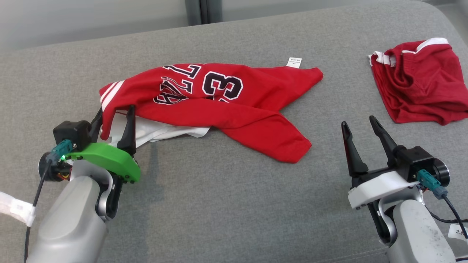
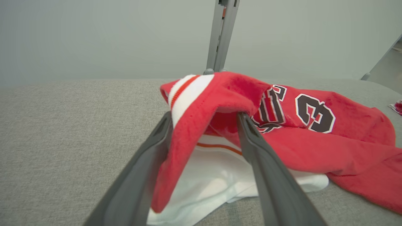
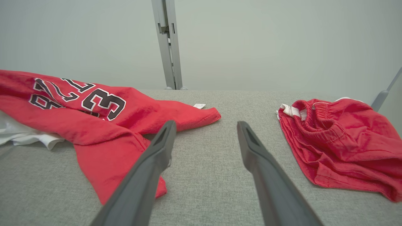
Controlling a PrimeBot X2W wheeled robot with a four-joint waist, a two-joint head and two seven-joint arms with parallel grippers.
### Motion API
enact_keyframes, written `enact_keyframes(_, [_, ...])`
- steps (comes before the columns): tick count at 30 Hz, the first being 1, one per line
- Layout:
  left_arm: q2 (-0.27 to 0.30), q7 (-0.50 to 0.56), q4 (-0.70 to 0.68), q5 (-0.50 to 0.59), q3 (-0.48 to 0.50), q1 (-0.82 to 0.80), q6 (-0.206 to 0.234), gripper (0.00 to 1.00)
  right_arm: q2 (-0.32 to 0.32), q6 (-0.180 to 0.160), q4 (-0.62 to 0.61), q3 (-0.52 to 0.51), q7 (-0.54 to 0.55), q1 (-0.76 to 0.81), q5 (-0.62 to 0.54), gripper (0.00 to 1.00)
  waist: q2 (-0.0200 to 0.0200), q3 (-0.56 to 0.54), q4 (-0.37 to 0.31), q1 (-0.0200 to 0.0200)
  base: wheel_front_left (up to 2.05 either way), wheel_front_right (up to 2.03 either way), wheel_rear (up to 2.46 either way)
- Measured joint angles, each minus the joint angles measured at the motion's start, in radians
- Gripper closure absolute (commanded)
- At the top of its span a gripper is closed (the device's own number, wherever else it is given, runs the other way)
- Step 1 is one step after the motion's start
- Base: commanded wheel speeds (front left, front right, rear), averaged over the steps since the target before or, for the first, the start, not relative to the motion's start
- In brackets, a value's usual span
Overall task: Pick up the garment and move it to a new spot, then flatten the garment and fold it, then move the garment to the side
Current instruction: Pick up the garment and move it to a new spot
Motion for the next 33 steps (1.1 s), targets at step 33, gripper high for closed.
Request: enact_keyframes(33, [-0.219,-0.005,-0.362,0.208,0.324,0.58,-0.043,0.0,0.0,0.0,0.021,0.003,0.0,0.174,0.021,0.0,0.0,-0.236,0.072,0.0,0.0,0.0,0.0])
